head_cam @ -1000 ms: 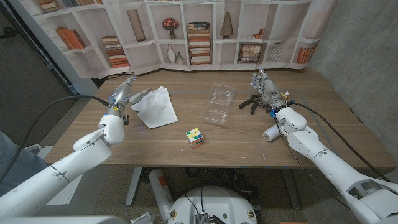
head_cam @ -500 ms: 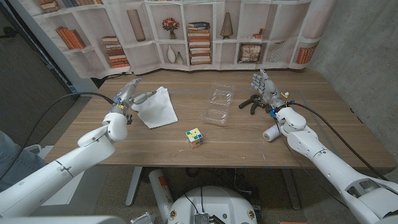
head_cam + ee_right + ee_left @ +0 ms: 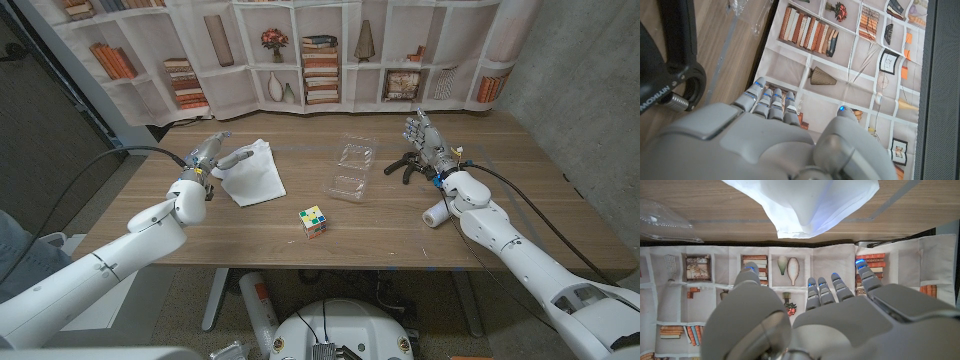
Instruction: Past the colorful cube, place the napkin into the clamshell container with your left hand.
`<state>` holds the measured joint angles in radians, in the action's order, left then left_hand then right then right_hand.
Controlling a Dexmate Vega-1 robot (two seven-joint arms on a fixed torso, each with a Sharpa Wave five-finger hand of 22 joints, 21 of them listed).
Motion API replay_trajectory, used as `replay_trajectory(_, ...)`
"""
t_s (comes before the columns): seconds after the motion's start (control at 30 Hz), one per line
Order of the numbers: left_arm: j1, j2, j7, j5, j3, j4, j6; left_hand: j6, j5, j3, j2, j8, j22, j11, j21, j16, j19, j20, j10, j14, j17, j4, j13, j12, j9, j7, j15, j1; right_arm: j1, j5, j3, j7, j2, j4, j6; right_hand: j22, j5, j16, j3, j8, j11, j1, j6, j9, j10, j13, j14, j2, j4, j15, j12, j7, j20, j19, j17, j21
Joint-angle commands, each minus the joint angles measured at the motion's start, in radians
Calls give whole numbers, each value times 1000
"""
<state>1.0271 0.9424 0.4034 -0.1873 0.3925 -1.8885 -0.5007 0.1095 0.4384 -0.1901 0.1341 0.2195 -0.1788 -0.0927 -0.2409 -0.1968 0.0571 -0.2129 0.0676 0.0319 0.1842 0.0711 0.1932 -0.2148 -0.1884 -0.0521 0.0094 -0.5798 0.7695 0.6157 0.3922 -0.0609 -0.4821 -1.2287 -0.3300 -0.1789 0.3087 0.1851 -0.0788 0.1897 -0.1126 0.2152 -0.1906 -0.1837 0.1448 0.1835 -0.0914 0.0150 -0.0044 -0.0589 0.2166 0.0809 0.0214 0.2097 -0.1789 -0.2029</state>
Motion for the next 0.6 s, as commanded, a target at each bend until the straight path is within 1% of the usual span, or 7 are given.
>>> replay_trajectory(0.03,-29,5,-25,6,30,9,-30,13,7,-2,-3,7,-5,-3,-3,-7,8,-2,11,12,1,8,3,-6,-4,-3,-4,-15,-10,1,3,-3,9,17,-1,-4,0,2,2,8,3,0,-6,-5,11,5,-6,6,-3,-2,-1,-4,-5,0,-4,6)
replay_trajectory(0.33,-60,6,-55,6,60,21,-47,17,7,-2,-4,6,-5,-8,-1,-7,12,-2,15,16,1,13,3,-6,-4,-1,-6,-25,-8,-1,5,1,7,13,5,-5,-1,2,3,8,3,1,-7,-5,13,5,-7,7,-4,0,0,-3,-4,0,-4,5)
replay_trajectory(0.6,-81,7,-75,-2,86,29,-66,19,7,-2,-5,6,-5,-6,1,-8,14,-3,16,19,1,16,3,-6,-4,-1,-8,-32,-4,-1,4,5,6,8,6,-5,-1,2,3,8,3,1,-7,-5,13,5,-7,8,-4,-1,0,-4,-4,0,-4,5)
